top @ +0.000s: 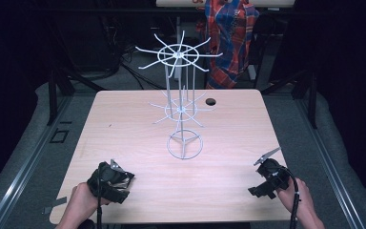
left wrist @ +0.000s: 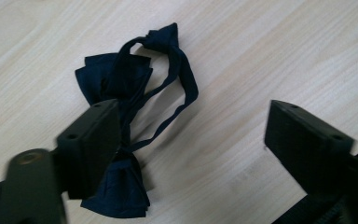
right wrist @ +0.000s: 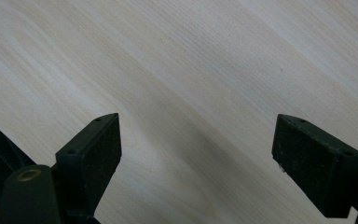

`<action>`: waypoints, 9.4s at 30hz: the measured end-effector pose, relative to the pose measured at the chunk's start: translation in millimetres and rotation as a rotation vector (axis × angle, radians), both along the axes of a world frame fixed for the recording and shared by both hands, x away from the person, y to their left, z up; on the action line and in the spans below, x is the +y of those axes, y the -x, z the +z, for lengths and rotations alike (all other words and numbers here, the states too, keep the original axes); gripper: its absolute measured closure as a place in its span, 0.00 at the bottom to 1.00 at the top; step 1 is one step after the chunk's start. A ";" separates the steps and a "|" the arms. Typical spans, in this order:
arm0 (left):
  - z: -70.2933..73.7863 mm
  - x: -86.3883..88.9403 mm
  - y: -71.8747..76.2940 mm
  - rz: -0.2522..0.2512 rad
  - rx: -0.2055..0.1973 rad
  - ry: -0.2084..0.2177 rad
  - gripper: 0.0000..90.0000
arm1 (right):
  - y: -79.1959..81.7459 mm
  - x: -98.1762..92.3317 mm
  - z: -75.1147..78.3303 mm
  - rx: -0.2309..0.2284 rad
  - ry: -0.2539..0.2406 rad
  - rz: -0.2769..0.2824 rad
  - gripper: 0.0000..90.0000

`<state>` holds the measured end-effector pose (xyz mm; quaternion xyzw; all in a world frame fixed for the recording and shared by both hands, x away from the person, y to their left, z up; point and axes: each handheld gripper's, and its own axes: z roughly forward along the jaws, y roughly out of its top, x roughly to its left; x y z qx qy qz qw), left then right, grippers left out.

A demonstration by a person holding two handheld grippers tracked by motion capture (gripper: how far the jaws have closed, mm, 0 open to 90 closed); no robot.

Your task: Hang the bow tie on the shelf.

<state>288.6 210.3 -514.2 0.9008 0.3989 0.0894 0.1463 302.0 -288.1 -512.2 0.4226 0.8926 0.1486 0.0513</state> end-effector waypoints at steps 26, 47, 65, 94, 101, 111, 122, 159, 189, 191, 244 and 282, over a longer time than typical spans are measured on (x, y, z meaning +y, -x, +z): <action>-21.5 -18.8 -16.4 -0.081 0.069 -0.126 0.74 | -0.4 1.2 -0.8 0.006 -0.004 0.000 0.17; -23.4 -17.7 -19.8 -0.069 0.040 -0.153 1.00 | 0.0 1.9 -1.8 0.002 -0.012 -0.005 0.17; -0.4 15.2 -24.0 0.045 -0.019 0.118 1.00 | -0.6 1.4 -1.2 0.009 -0.001 0.001 0.17; 28.6 37.0 -23.1 0.129 -0.131 0.331 1.00 | -0.6 0.9 -0.9 0.004 0.005 -0.004 0.17; 35.1 38.9 -24.9 0.136 -0.153 0.373 1.00 | -0.9 0.7 -0.7 0.008 0.008 0.000 0.17; 42.2 40.7 -27.7 0.152 -0.185 0.409 1.00 | -1.4 1.4 -2.0 0.005 0.001 -0.002 0.17; 51.2 39.4 -34.5 0.158 -0.214 0.434 1.00 | -1.5 1.8 -1.9 0.013 0.002 -0.002 0.17; 81.0 20.9 -66.0 0.131 -0.269 0.526 1.00 | -1.0 -0.3 -2.1 0.011 0.002 -0.011 0.17; 108.0 -4.4 -67.0 0.073 -0.310 0.555 1.00 | -0.6 -1.8 -1.7 0.008 0.000 -0.012 0.17; 110.5 -6.8 -67.4 0.071 -0.317 0.558 1.00 | -0.7 -1.8 -1.8 0.008 0.001 -0.012 0.17; 133.3 -46.0 -75.9 0.012 -0.346 0.538 1.00 | 0.3 -3.6 -1.9 0.002 -0.011 -0.025 0.17; 132.1 -86.2 -89.8 0.009 -0.338 0.460 1.00 | -0.4 -3.9 -1.5 0.010 -0.004 -0.015 0.17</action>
